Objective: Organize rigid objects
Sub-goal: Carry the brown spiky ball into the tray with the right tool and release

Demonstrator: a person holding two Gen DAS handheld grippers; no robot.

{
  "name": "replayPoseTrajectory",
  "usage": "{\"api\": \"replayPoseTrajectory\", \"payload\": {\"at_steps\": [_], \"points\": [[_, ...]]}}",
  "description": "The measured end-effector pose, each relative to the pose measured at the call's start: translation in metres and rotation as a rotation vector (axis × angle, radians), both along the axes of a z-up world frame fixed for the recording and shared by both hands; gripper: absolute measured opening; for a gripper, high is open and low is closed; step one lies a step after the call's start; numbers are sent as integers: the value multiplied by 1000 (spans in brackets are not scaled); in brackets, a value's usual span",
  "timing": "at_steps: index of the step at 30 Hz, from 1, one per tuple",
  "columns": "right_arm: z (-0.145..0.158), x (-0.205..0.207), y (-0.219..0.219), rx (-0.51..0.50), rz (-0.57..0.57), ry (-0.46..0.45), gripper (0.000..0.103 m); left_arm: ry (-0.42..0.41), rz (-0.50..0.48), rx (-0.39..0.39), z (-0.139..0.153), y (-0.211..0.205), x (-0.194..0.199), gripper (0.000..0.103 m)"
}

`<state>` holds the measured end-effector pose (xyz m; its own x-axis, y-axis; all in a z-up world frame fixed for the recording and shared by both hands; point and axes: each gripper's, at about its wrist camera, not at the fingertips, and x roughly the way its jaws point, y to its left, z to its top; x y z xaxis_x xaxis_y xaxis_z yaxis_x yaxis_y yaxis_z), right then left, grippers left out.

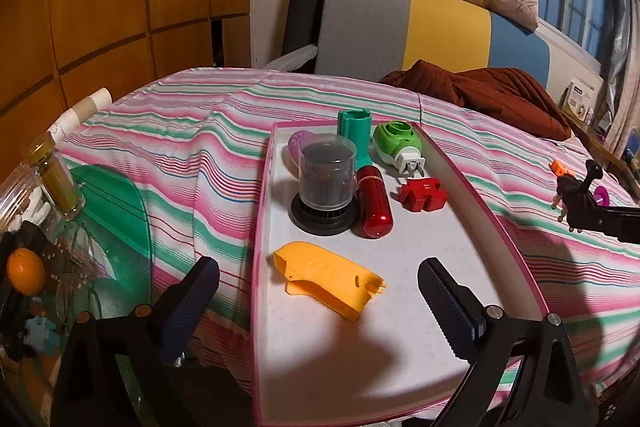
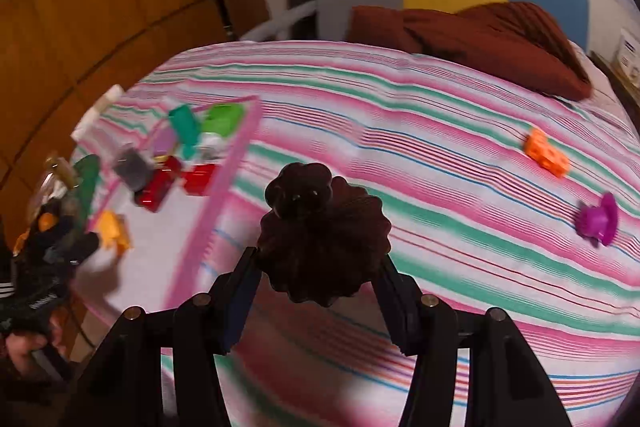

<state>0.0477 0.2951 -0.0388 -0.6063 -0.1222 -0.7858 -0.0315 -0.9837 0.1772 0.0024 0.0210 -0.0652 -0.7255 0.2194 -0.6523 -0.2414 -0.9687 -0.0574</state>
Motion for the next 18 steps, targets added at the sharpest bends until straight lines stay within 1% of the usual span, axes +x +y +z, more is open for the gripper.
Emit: {"api": "replayPoseTrajectory", "payload": {"at_steps": [4,9,13,18], "points": [[10,-6,-33,-19,72,22,56,-5,11,13,0,-6,-1,100],[16,-13,-75,7,171,35,56,-20,14,6,-2,-12,0,100],[12,-20,-104,36,242,18,56,-15,21,7,-2,-18,2,100],[4,-30,-131,56,303,-8,56,-7,48,17,0,-27,3,100]]}}
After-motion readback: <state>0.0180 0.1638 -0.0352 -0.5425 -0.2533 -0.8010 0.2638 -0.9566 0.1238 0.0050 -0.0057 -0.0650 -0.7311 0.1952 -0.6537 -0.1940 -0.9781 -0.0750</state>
